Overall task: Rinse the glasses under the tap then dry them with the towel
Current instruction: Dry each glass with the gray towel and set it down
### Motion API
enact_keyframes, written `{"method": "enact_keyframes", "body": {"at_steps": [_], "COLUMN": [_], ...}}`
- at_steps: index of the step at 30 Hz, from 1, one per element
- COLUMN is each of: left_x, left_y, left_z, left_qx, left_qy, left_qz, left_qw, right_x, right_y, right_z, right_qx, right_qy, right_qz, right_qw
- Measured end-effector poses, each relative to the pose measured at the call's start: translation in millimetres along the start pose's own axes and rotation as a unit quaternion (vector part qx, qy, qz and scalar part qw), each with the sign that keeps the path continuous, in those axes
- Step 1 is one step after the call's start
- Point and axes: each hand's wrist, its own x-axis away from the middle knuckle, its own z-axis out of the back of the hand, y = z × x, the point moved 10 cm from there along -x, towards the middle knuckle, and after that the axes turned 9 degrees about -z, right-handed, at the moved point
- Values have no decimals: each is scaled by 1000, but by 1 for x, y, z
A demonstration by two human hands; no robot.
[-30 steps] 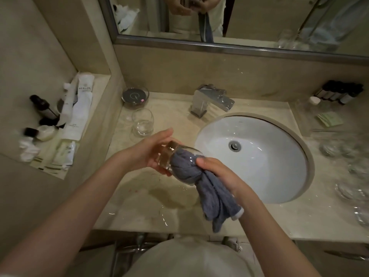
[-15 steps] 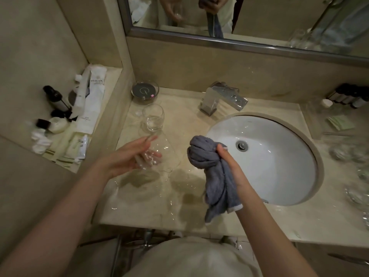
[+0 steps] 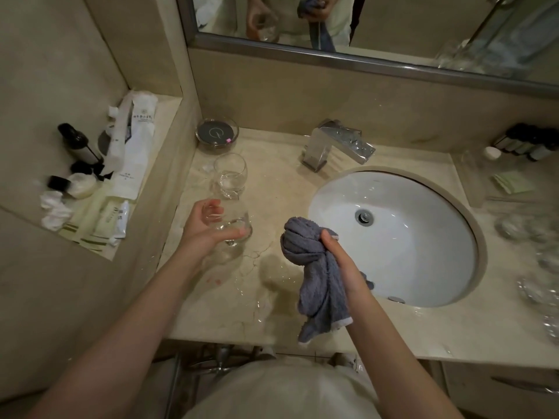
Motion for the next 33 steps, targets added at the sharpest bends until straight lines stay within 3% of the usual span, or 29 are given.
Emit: {"method": "enact_keyframes", "body": {"at_steps": [12, 33], "left_x": [-34, -64], "left_y": [-14, -18], "left_z": [-4, -3], "left_qx": [-99, -164], "left_qy": [40, 58], "left_qz": [-37, -64], "left_qw": [994, 983], "right_x": [0, -6], "right_y": [-1, -12], "right_z": [17, 25], "right_qx": [-5, -28], "right_qy": [32, 45], "right_qz": [1, 9], "right_qw": [999, 999]}}
